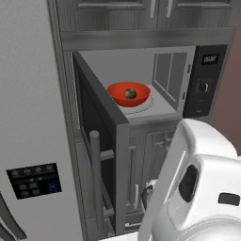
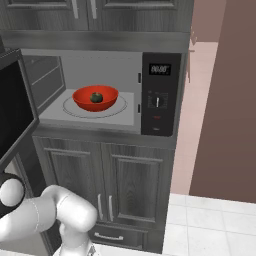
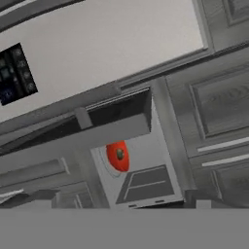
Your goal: Pick the squash from the sink and place it in the bowl. Then pick the bowl and place it in the microwave. Then close the microwave door and press the start button.
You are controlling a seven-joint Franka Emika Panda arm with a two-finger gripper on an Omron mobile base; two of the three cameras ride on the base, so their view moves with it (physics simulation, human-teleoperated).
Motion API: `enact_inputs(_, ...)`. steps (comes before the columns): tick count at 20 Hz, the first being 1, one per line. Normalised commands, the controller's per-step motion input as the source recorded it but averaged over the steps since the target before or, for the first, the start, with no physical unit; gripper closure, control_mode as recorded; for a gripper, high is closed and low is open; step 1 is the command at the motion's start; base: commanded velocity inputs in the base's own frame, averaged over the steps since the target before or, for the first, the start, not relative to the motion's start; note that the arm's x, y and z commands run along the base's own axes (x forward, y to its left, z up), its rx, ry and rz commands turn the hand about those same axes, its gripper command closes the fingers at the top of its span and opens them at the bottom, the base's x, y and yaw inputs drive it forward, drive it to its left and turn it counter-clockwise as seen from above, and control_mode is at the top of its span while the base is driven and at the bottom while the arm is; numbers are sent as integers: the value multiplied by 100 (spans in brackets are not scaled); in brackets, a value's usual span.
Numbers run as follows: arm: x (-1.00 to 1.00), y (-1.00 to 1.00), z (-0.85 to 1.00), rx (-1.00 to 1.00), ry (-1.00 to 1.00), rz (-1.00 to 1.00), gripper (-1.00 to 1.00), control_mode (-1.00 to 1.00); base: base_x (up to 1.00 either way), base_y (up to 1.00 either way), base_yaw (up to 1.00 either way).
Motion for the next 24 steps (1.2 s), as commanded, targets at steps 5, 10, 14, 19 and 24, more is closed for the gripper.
enact_inputs(5, -34, 84, 0, 0, 0, -16, -100, -100, 0, 0, 0)
enact_inputs(10, 17, 61, -44, 0, 0, -14, -100, -100, 0, 0, 0)
enact_inputs(14, 62, 26, -82, 0, 0, -10, -100, -100, 0, 0, 0)
enact_inputs(19, 68, 24, -50, 0, 0, -11, -100, -100, 0, 0, 0)
enact_inputs(24, 69, 17, -44, 0, 0, -12, -100, -100, 0, 0, 0)
